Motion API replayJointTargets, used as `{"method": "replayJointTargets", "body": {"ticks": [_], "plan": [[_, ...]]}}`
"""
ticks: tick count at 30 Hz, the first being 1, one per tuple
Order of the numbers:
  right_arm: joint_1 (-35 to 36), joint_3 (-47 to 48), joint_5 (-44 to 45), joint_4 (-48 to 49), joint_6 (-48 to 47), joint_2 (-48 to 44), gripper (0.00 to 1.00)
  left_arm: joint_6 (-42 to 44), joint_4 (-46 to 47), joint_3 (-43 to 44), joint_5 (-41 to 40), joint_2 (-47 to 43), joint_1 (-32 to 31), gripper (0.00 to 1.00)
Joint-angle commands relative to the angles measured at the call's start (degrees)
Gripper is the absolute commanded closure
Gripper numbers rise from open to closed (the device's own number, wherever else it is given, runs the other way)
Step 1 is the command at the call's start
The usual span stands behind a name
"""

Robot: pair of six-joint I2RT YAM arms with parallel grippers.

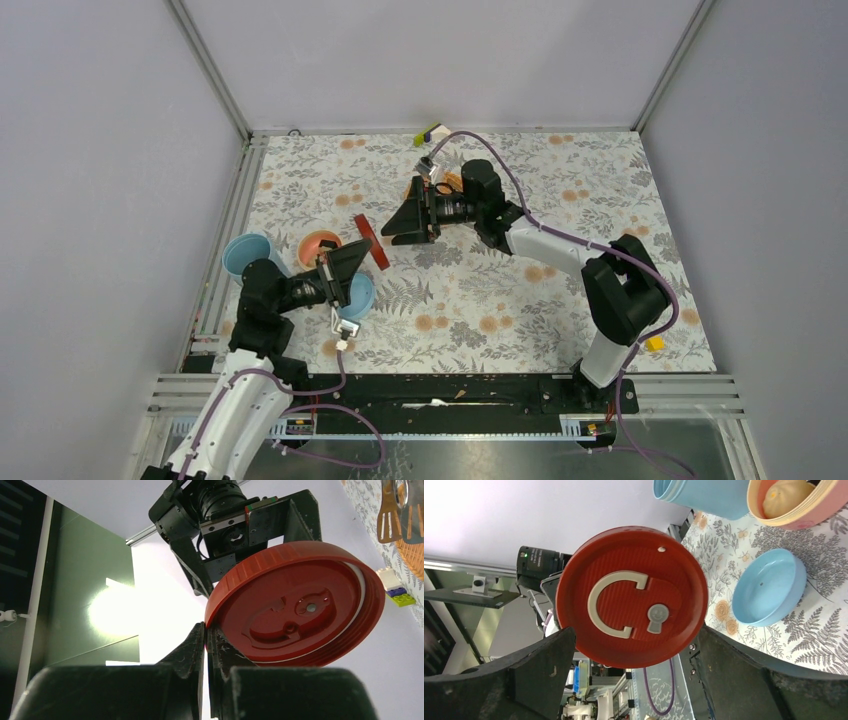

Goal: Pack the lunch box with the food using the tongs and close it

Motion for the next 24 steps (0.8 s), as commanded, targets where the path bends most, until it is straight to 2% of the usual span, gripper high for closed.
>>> {"method": "replayJointTargets", "body": {"ticks": [1, 8, 14, 18, 21, 24], "plan": [[1.5, 0.57, -2.92, 4.16, 0.37, -0.56, 0.01, 15.76, 2.86, 2.25, 2.24, 0.94, -0.51, 1.0], [2.36, 2.6, -3.1, 2.2, 0.46, 1.3, 0.01, 15.92, 2.86, 2.36, 2.06, 0.87, -1.28, 1.0], [2.51, 2.23, -4.47, 7.69, 6.61, 3.53, 0.03, 15.62, 2.86, 2.25, 1.84, 0.27, -1.56, 1.0], [2.71, 2.66, -4.51, 8.0, 6.22, 3.23, 0.02, 15.56, 2.86, 2.19, 1.7, 0.39, -1.66, 1.0], [3.12, 3.74, -3.04, 2.0, 1.14, 2.3, 0.02, 15.77, 2.86, 2.39, 1.51, 0.78, -1.79, 1.0], [3.85, 7.89, 1.44, -13.88, -11.53, 1.78, 0.03, 15.94, 2.87, 2.61, 1.28, 1.17, -1.84, 1.0]]}}
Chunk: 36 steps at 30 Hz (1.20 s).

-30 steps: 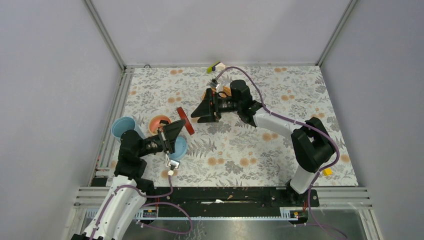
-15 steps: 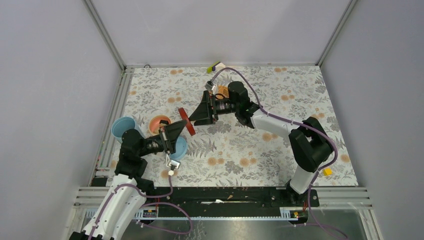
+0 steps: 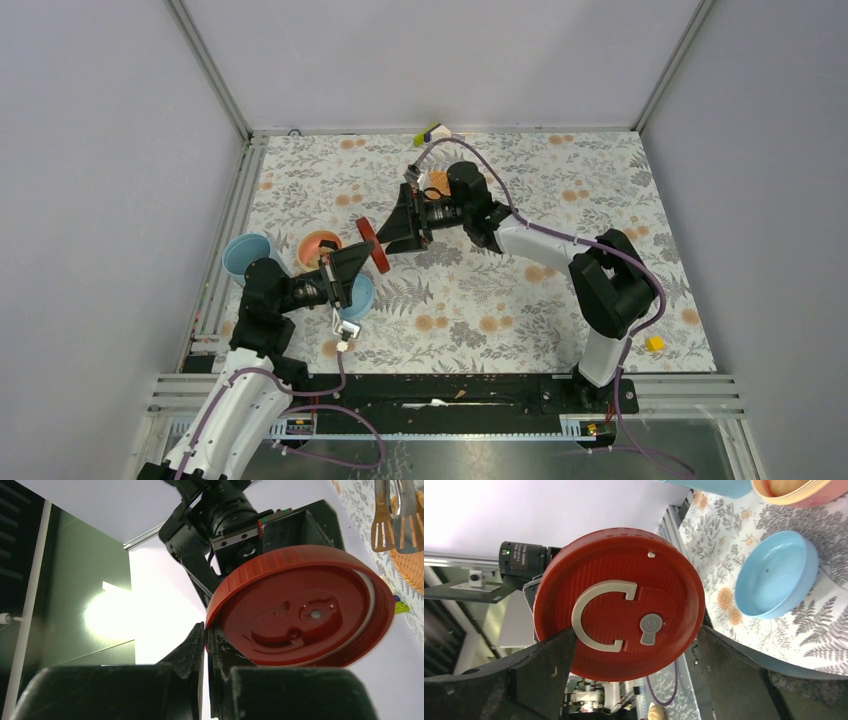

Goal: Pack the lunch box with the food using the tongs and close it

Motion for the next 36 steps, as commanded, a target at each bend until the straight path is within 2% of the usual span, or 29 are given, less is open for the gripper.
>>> {"method": "replayJointTargets", "body": {"ticks": [1, 5, 11, 18, 26, 28, 31, 33, 35, 36], "plan": [[1.72, 7.24, 5.17, -17.72, -16.17, -2.05, 0.04, 16.06, 3.12, 2.59, 1.06, 0.29, -0.38, 1.0], [1.62, 11.83, 9.85, -30.87, -25.18, -0.99, 0.09, 16.36, 2.97, 2.58, 0.68, 0.41, -0.39, 1.0], [1.29, 14.71, 16.24, -40.2, -32.18, -1.31, 0.12, 16.87, 1.41, 2.91, 0.18, 0.0, -0.48, 1.0], [-1.8, 15.59, 21.36, -43.57, -35.32, -3.54, 0.14, 17.29, 0.59, 2.94, -0.3, 0.2, -0.45, 1.0], [-4.2, 15.03, 18.59, -43.27, -36.84, -5.14, 0.19, 17.95, -0.05, 3.2, -0.44, 1.18, -0.48, 1.0], [-4.76, 13.95, 14.72, -40.4, -35.02, -5.16, 0.19, 18.02, -0.04, 3.2, -0.32, 1.34, -0.48, 1.0], [-6.67, 10.08, 5.78, -30.19, -27.44, -5.66, 0.22, 18.03, 0.0, 3.19, -0.51, 1.25, -0.48, 1.0], [-7.69, 5.08, 0.47, -18.15, -18.94, -6.03, 0.24, 18.02, -0.03, 3.21, -0.77, 1.19, -0.48, 1.0], [-8.07, 0.58, -2.17, -4.37, -6.44, -5.6, 0.3, 18.02, -0.04, 3.29, -0.88, 1.16, -0.48, 1.0], [-8.1, -0.98, -3.08, -1.17, -2.98, -4.83, 0.33, 17.95, -0.05, 3.3, -0.96, 1.13, -0.48, 1.0]]}}
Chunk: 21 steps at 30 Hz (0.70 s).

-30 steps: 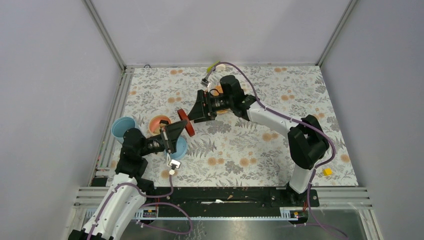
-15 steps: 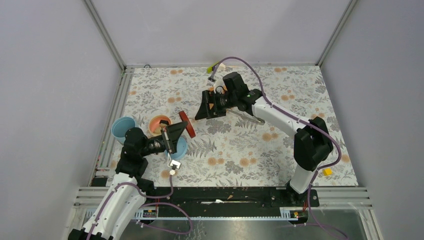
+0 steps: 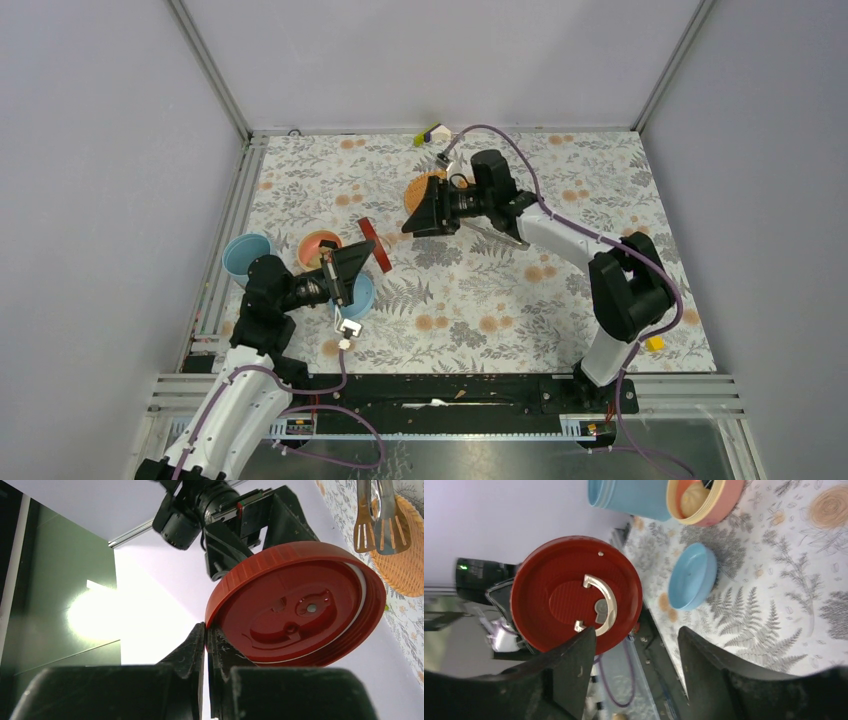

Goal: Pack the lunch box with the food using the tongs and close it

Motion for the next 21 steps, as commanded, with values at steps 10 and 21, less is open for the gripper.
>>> {"method": "replayJointTargets", "body": {"ticks": [10, 21], "plan": [[0.75, -11.02, -11.32, 55.08, 49.38, 6.61, 0.39, 17.27, 3.34, 2.73, 0.99, 0.03, -0.17, 1.0], [3.84, -10.28, -10.53, 53.33, 49.29, 9.45, 0.44, 16.71, 3.34, 2.78, 0.96, -0.04, -0.13, 1.0]]}}
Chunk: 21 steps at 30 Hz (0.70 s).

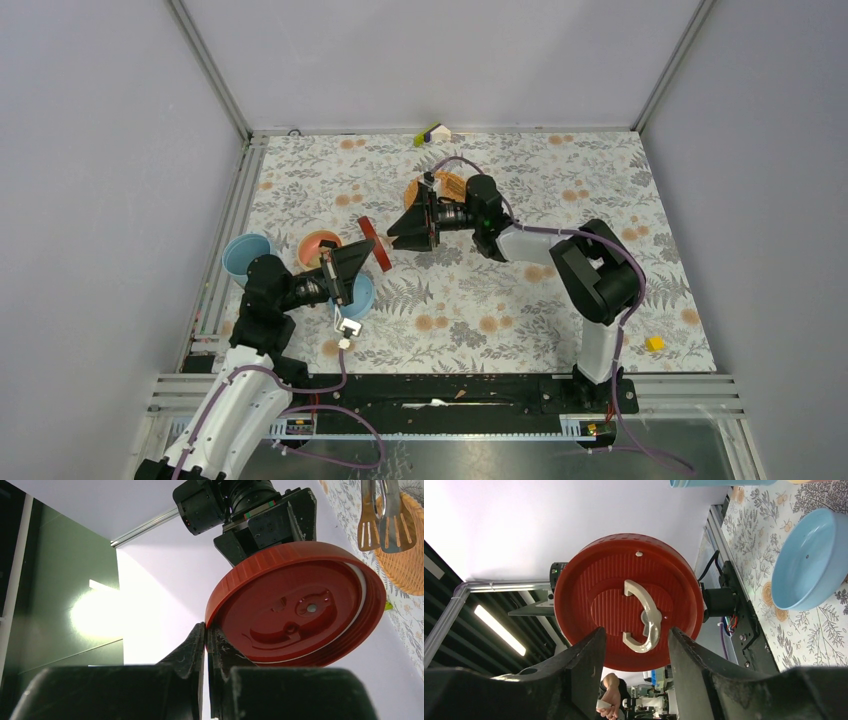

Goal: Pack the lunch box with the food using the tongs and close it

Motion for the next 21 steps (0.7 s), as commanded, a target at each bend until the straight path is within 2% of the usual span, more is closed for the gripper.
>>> {"method": "replayJointTargets", "body": {"ticks": [1, 13, 21], "plan": [[1.15, 1.71, -1.02, 2.84, 0.95, 0.66, 0.45, 16.59, 3.06, 2.5, 0.95, -0.11, -0.17, 1.0], [2.52, 3.25, -0.62, 8.49, 6.21, 2.8, 0.56, 16.41, 3.78, 2.37, 1.03, 0.31, -0.17, 1.0], [3.31, 3.89, -0.89, 8.02, 5.99, 2.85, 0.62, 15.75, 4.26, 2.21, 0.49, 0.19, -0.17, 1.0]]}}
